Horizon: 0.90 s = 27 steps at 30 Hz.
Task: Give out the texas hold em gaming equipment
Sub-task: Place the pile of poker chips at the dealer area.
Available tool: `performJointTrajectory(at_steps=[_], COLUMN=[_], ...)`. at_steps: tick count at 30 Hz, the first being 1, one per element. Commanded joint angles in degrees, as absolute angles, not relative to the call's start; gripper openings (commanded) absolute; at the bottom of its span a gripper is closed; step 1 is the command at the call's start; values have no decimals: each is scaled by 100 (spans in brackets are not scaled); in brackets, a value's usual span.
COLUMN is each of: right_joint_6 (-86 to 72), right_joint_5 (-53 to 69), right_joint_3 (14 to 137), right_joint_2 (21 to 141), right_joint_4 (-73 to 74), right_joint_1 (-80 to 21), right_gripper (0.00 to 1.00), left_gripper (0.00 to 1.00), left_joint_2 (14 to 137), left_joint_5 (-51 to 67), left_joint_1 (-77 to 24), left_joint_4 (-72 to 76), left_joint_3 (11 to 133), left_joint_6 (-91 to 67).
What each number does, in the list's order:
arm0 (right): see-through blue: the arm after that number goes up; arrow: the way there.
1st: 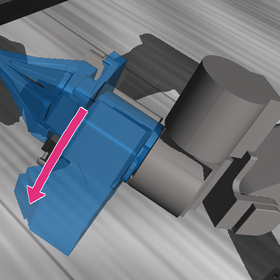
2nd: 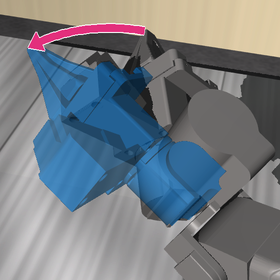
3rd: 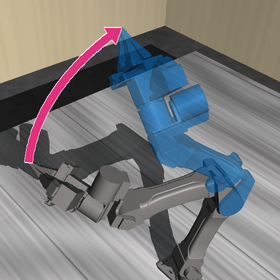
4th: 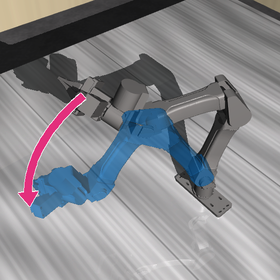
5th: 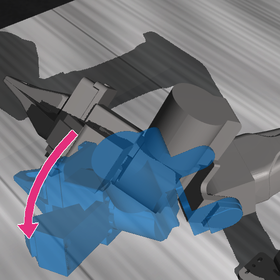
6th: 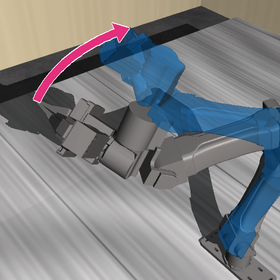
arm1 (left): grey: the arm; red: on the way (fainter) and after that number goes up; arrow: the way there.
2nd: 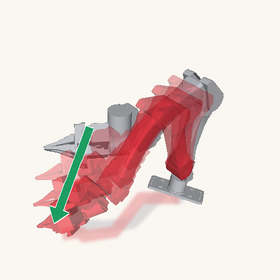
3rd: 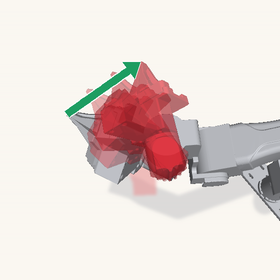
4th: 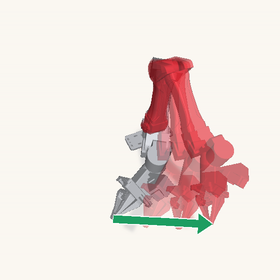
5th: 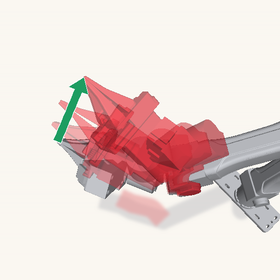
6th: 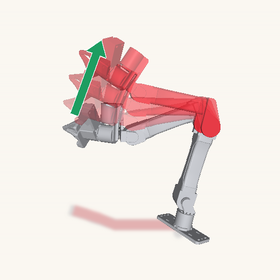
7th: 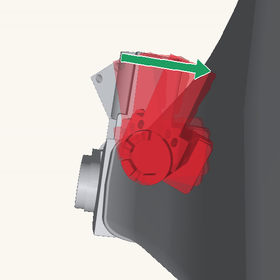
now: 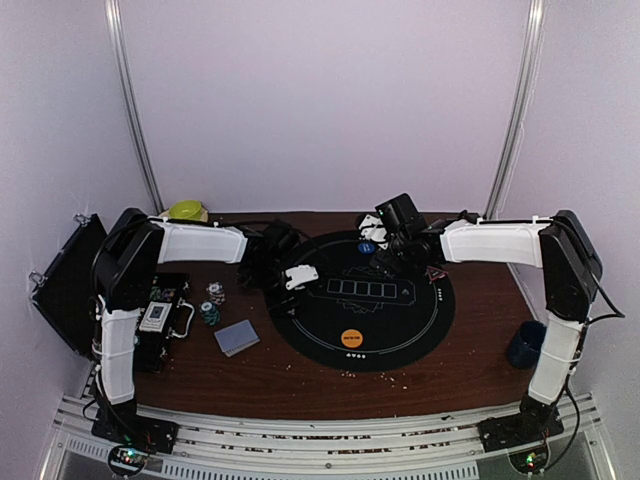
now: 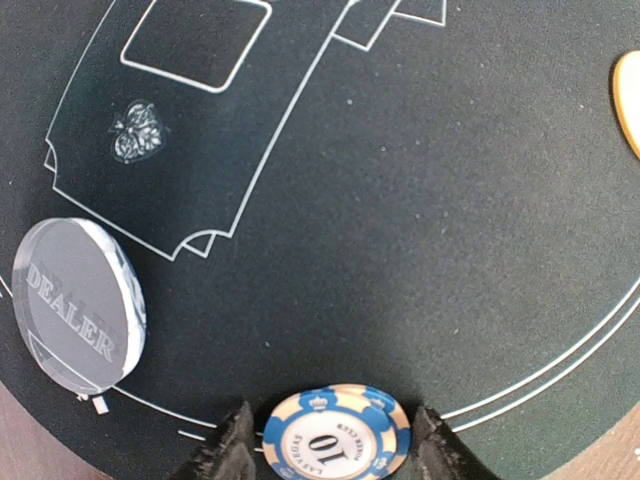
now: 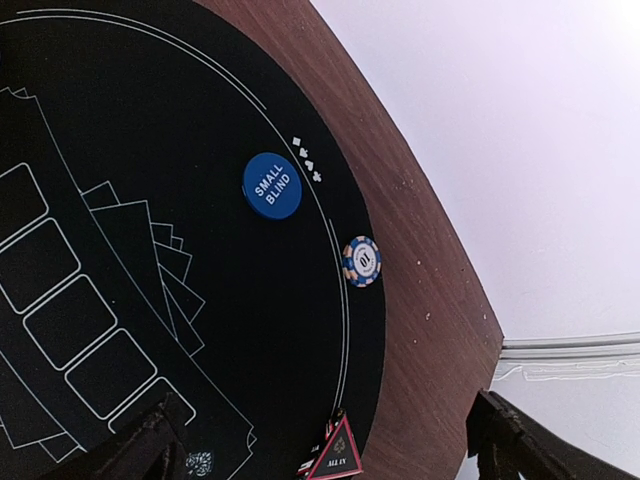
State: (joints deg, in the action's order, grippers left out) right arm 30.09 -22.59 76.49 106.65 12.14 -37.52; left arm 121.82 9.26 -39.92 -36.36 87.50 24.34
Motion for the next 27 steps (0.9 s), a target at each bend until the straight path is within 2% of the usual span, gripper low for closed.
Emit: performJointTrajectory(at_steps=[1,6,27], right_joint_6=[3033,3056,3067], right_joint_5=[-2416,-2442,-2452], right_joint_3=[7562,7550,7533], right_joint_2=[10641,10644,10582], right_joint_4=[1117,1099,1071], right_joint_1=[-3786,-3797,-3823], right_gripper=[100,100,100], left_gripper=[53,47,44], left_joint_2=[12408,12389,12026], left_joint_5=[924,874,705], left_joint_1=[-3997,-3990,-3985], left_joint_4=[-3692,-3824,-4027], left_joint_3=[8780,8761,8342], left_joint_6=[2463,2500,2684])
